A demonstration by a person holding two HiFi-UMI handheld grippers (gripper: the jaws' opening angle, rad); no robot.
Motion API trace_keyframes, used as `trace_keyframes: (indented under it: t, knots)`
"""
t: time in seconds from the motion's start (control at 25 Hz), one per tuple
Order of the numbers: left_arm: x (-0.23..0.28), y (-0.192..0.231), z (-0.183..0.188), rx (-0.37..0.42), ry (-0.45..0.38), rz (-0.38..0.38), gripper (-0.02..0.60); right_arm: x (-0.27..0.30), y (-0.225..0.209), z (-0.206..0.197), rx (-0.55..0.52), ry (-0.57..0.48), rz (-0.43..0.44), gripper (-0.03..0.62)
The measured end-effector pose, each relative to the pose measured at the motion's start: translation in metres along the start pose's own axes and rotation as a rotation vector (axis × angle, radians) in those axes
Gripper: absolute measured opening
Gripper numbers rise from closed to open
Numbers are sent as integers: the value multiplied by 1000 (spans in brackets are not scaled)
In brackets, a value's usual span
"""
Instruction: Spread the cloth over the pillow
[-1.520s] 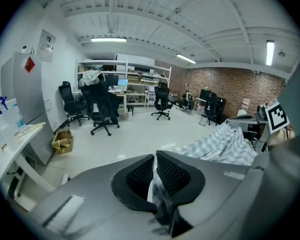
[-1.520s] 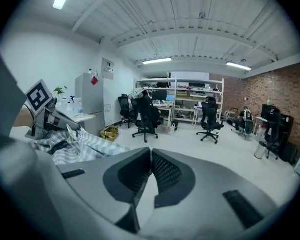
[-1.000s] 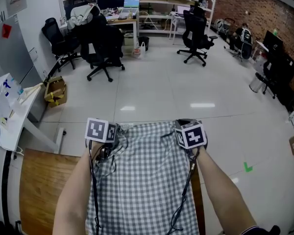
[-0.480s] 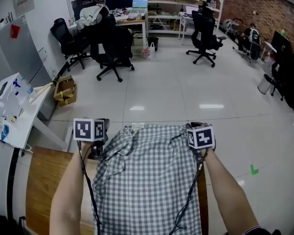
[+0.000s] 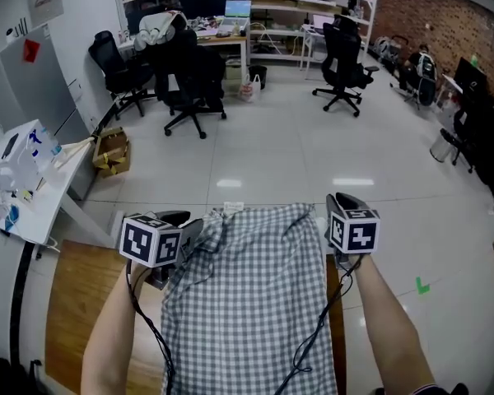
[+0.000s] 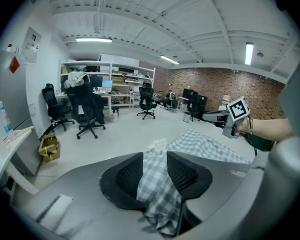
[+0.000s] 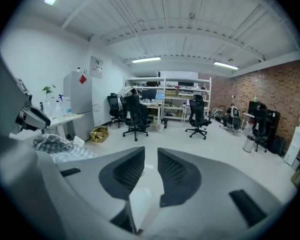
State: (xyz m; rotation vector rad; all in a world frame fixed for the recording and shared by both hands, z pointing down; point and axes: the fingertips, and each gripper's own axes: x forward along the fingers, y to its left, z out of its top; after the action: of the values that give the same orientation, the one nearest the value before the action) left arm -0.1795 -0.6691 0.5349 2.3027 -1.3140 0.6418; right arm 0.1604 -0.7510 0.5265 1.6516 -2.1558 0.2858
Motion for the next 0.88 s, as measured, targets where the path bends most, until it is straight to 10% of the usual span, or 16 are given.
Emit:
trace_keyframes:
  t: [0.28, 0.48, 0.64, 0.88]
  knots:
    - [13, -25, -27, 85, 88, -31, 218, -34, 39, 20, 4, -83, 80, 78]
    - [26, -13, -27, 97, 94, 68, 23, -48, 51, 22, 19, -100, 113, 69]
    - [29, -5, -29, 93, 100, 103, 18, -52, 61, 20, 22, -95, 132, 63]
    - [22, 73, -16, -32, 46, 382, 17, -62, 84, 11, 31, -80, 177, 52]
